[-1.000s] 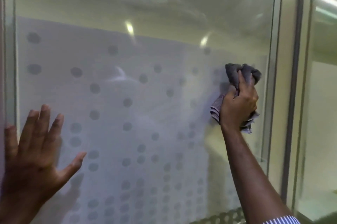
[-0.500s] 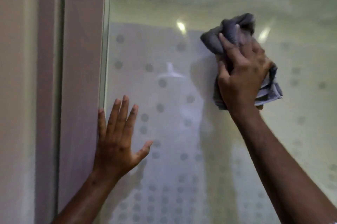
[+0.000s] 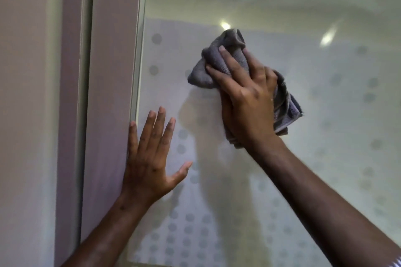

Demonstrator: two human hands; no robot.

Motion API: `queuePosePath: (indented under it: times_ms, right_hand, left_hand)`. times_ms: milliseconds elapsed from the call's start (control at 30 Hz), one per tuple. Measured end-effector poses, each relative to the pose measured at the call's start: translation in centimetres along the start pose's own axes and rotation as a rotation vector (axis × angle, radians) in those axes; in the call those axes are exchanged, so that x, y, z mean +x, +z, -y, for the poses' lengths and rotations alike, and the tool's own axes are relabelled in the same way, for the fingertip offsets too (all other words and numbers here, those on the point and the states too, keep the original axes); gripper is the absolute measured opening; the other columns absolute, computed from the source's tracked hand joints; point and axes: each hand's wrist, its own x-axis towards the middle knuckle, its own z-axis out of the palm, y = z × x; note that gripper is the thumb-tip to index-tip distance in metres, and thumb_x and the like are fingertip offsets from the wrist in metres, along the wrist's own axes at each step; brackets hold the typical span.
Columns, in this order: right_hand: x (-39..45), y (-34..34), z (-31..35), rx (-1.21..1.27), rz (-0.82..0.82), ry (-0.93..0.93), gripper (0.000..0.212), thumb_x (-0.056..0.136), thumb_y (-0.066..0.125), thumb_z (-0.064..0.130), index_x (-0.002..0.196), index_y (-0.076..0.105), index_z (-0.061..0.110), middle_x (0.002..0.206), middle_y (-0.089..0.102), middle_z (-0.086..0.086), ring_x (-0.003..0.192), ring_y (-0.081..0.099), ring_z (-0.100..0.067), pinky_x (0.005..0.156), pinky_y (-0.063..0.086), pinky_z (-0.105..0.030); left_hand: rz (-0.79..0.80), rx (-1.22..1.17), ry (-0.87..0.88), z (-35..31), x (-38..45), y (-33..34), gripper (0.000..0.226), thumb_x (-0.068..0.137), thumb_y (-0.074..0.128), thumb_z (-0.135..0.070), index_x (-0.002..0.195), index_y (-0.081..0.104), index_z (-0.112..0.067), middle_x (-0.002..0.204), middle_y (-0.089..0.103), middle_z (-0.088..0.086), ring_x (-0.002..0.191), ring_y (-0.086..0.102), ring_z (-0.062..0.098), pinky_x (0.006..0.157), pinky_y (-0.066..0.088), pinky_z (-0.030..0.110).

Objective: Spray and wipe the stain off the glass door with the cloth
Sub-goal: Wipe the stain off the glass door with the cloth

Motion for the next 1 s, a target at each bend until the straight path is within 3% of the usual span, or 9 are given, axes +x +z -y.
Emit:
queuePosePath:
  times_ms: [133,267,367,500,600,700,767,900,1000]
  right_hand:
    - [-3.8,0.7,1.5,0.058,0.084,-0.210,0.043,0.096,0.065,0.016,0.137,0.067,0.030,0.160,0.049,0.002,0.152,0.038,-0.037,0.116,0.031,-0.055]
    - [-10.3,1.1,2.6,0.150,0.182,-0.395,0.043,0.089,0.064,0.010,0.128,0.071,0.027,0.156,0.054,0.001,0.153,0.036,-0.036,0.119,0.033,-0.058]
    - [-15.2,0.8,2.8,0.187,0.284,-0.548,0.034,0.096,0.061,0.014,0.125,0.072,0.029,0.159,0.050,0.003,0.156,0.032,-0.033,0.120,0.035,-0.057]
    - [-16.0,-0.3,0.9,0.151,0.358,-0.752,0.025,0.109,0.053,0.022,0.117,0.075,0.029,0.159,0.050,0.004,0.153,0.038,-0.031,0.118,0.040,-0.055]
    - [-13.2,-0.8,-1.3,0.099,0.240,-0.567,0.034,0.106,0.046,0.014,0.122,0.074,0.027,0.158,0.051,0.001,0.150,0.042,-0.035,0.117,0.039,-0.056]
    - [-12.6,-0.8,-1.4,0.066,0.141,-0.314,0.045,0.094,0.057,0.005,0.130,0.070,0.028,0.159,0.050,0.003,0.153,0.036,-0.034,0.119,0.033,-0.057]
    - [-14.5,-0.2,0.1,0.085,0.130,-0.302,0.042,0.094,0.061,0.008,0.130,0.071,0.028,0.157,0.053,0.002,0.154,0.035,-0.034,0.119,0.033,-0.058]
    - [-18.8,-0.3,0.5,0.082,0.222,-0.480,0.036,0.102,0.057,0.009,0.129,0.070,0.029,0.159,0.050,0.002,0.156,0.034,-0.030,0.119,0.035,-0.056]
    - [-18.7,-1.4,-2.0,-0.006,0.150,-0.275,0.045,0.099,0.049,0.008,0.135,0.067,0.027,0.163,0.044,0.001,0.154,0.035,-0.034,0.117,0.034,-0.058]
  left_hand:
    - [0.003,-0.155,0.011,0.3,-0.1,-0.1,0.103,0.094,0.020,-0.081,0.163,0.018,-0.004,0.173,0.012,0.018,0.161,0.014,0.034,0.129,0.006,0.062]
    - [-0.016,-0.324,-0.011,0.6,-0.2,-0.2,0.102,0.093,0.004,-0.079,0.164,0.014,-0.006,0.173,0.012,0.018,0.161,0.016,0.036,0.129,0.006,0.060]
    - [-0.029,-0.346,-0.026,0.6,-0.1,-0.3,0.084,0.102,0.006,-0.063,0.164,0.016,-0.007,0.174,0.014,0.014,0.161,0.018,0.034,0.130,0.007,0.059]
    - [-0.044,-0.166,-0.037,0.3,0.0,-0.1,0.061,0.109,0.028,-0.035,0.163,0.019,-0.006,0.172,0.019,0.015,0.161,0.017,0.030,0.130,0.010,0.057]
    - [-0.054,-0.082,-0.031,0.2,-0.2,0.2,0.062,0.105,0.043,-0.029,0.160,0.029,-0.003,0.170,0.020,0.017,0.160,0.021,0.032,0.130,0.013,0.059]
    - [-0.059,-0.075,-0.027,0.3,-0.3,0.4,0.063,0.104,0.045,-0.028,0.159,0.031,-0.002,0.171,0.019,0.017,0.160,0.019,0.032,0.129,0.014,0.061]
    - [-0.041,-0.054,-0.034,0.3,-0.3,0.5,0.065,0.103,0.044,-0.031,0.160,0.028,-0.004,0.172,0.015,0.015,0.161,0.014,0.032,0.129,0.013,0.061]
    - [0.002,-0.019,-0.025,0.3,-0.2,0.4,0.065,0.106,0.034,-0.034,0.162,0.021,-0.004,0.172,0.013,0.015,0.162,0.009,0.030,0.129,0.010,0.063]
    - [0.007,-0.013,-0.014,0.3,-0.2,0.5,0.061,0.109,0.027,-0.032,0.162,0.021,-0.003,0.172,0.015,0.016,0.162,0.013,0.030,0.129,0.009,0.062]
